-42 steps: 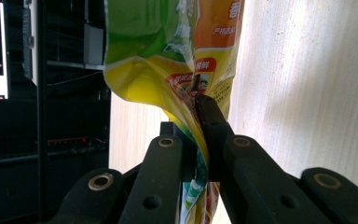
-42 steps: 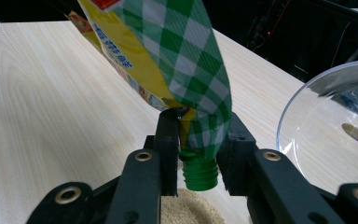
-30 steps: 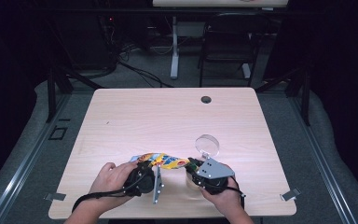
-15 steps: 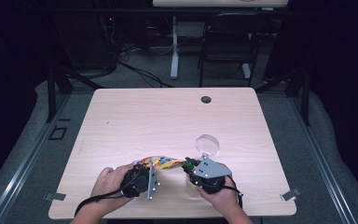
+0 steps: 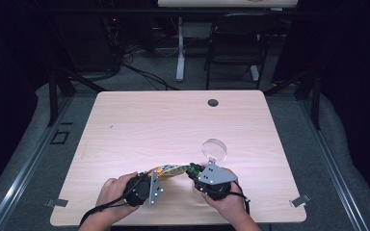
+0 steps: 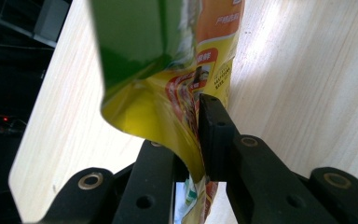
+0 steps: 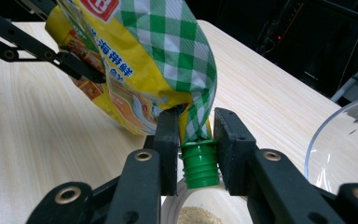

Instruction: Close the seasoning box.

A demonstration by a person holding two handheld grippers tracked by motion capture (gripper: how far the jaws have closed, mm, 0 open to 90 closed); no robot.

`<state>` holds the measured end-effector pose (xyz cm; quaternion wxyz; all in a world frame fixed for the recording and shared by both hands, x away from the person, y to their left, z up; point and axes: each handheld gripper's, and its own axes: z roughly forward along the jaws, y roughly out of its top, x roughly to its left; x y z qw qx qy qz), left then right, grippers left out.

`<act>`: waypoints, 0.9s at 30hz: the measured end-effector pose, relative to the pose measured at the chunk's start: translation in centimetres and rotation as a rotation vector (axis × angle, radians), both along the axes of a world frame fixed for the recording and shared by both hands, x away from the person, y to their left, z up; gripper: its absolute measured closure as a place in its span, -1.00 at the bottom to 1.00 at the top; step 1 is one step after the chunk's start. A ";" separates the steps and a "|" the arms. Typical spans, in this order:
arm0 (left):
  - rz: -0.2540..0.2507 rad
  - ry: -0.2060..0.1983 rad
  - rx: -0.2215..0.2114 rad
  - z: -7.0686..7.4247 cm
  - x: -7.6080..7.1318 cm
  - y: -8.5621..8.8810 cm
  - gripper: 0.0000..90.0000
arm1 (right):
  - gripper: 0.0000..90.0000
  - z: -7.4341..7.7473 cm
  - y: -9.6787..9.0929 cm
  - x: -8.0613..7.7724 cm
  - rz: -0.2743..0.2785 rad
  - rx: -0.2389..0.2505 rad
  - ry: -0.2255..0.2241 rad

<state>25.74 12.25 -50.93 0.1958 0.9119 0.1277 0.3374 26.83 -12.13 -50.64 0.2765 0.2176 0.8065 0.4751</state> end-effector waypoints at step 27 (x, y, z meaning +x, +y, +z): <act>0.054 0.073 -0.144 -0.3 0.6 1.5 0.91 | 0.45 -0.3 0.3 0.1 0.021 0.033 0.015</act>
